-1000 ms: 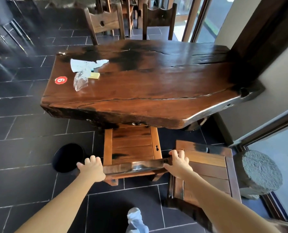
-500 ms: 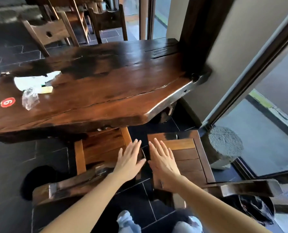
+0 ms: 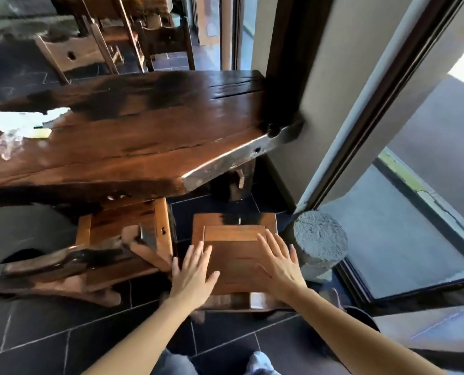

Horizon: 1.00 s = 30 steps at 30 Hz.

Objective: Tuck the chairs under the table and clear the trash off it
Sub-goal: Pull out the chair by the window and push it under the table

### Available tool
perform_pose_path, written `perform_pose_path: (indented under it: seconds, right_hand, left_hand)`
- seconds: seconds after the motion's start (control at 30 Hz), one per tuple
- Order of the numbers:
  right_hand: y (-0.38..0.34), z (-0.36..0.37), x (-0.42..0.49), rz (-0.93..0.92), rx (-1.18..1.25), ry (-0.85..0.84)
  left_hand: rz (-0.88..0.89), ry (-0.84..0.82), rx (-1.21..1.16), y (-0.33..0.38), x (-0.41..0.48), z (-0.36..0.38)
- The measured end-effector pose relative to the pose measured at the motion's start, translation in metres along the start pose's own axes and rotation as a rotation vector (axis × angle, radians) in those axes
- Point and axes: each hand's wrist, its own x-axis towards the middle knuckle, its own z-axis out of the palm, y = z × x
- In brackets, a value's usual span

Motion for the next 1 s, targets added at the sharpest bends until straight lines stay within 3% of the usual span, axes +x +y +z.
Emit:
perform_pose_path:
  seconds: [0.07, 0.17, 0.3, 0.43, 0.6, 1.0]
  right_hand:
    - [0.039, -0.004, -0.027, 0.028, -0.047, -0.069]
    - [0.079, -0.002, -0.053, 0.030, -0.109, -0.069]
    - [0.103, -0.007, -0.076, 0.009, -0.062, 0.077]
    - [0.098, 0.003, -0.084, 0.087, -0.020, 0.003]
    - [0.102, 0.007, -0.079, 0.079, 0.100, 0.116]
    - [0.127, -0.008, -0.056, -0.058, 0.068, 0.130]
  left_hand:
    - [-0.102, -0.131, 0.093, 0.013, -0.014, 0.014]
    - [-0.108, -0.229, 0.293, 0.011, -0.029, 0.021]
    - [-0.211, -0.276, 0.123, 0.006, -0.015, -0.013]
    - [-0.289, -0.388, 0.028, -0.022, -0.016, -0.027]
    - [-0.353, -0.136, -0.011, -0.022, -0.034, -0.005]
    - [-0.367, 0.011, -0.120, -0.007, -0.059, 0.023]
